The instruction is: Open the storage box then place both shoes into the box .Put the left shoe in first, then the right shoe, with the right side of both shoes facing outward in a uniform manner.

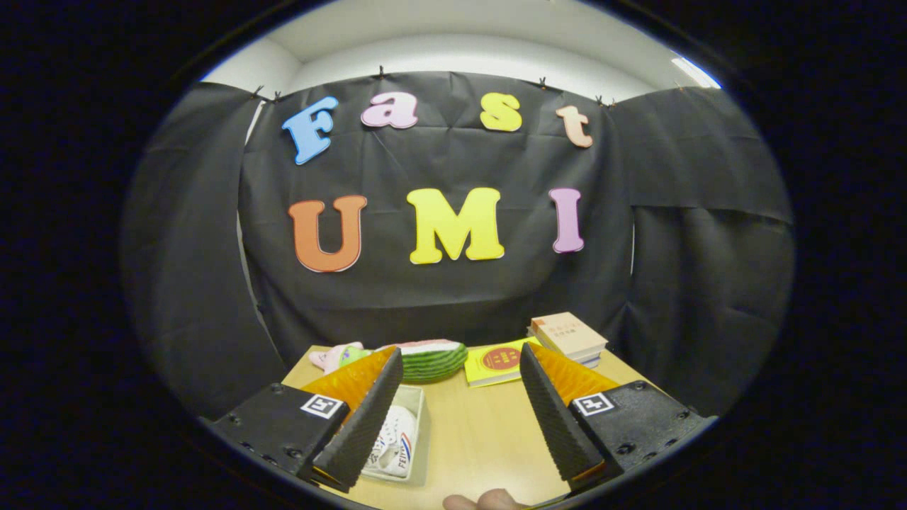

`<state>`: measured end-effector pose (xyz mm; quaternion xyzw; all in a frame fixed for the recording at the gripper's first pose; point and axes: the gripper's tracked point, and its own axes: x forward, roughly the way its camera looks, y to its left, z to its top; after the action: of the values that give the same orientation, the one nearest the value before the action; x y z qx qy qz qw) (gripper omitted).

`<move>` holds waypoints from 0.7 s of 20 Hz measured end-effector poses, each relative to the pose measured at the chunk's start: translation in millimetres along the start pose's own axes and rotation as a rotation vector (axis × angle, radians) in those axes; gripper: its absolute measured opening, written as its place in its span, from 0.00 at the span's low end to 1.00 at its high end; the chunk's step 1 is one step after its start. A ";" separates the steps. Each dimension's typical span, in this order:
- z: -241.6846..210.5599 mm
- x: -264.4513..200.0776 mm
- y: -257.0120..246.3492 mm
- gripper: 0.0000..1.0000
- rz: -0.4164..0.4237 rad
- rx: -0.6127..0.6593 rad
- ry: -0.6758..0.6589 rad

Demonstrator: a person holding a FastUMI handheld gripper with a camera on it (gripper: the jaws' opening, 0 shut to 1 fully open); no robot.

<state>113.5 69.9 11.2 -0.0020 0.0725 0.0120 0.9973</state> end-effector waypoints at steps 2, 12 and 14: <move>8.7 -19.5 -9.4 1.00 -0.006 -0.001 -0.016; 39.3 -73.8 -29.9 1.00 0.016 -0.023 -0.115; 42.3 -81.0 -32.6 1.00 0.010 -0.037 -0.139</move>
<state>40.3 35.7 64.9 -0.0193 0.0028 0.0185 0.9996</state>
